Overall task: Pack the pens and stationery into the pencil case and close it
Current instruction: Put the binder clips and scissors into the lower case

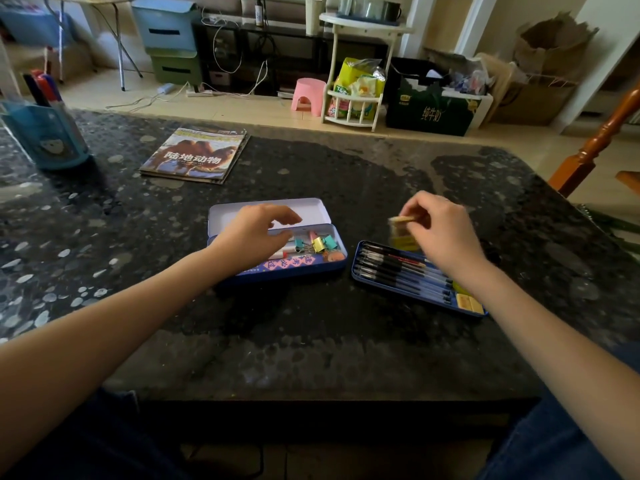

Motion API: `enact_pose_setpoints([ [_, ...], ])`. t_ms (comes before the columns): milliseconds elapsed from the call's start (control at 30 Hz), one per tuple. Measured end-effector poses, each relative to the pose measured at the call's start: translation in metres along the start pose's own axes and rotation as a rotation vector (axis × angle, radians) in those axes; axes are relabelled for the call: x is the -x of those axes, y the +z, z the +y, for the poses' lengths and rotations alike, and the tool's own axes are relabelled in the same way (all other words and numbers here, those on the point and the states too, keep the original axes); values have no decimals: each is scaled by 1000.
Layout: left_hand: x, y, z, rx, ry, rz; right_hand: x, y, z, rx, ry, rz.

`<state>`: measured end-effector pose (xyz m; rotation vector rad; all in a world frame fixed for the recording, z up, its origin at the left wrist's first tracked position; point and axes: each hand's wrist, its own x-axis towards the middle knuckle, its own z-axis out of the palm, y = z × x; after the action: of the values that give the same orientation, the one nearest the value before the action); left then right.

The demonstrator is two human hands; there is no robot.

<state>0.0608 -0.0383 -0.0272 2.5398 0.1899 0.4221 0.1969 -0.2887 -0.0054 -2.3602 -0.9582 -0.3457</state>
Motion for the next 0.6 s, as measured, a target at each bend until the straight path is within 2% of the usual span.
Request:
enact_pose_setpoints([
  [100,-1,5,16,223,-61,-62,-2,23,-42,-341,123,33],
  [200,-2,10,25,346,-178,-144,-4,46,-71,-692,326,-59],
  [267,-4,6,27,444,-277,-93,-5,56,-85,-839,428,-144],
  [333,-8,-2,25,472,-390,-77,-6,63,-91,-845,485,-219],
  [433,-11,-16,19,437,-497,-163,-9,65,-85,-793,503,-281],
  [533,-12,-28,11,170,-495,-350,-13,53,-55,-581,395,-203],
  [600,-13,-33,6,78,-536,-471,-15,41,-27,-466,370,-132],
])
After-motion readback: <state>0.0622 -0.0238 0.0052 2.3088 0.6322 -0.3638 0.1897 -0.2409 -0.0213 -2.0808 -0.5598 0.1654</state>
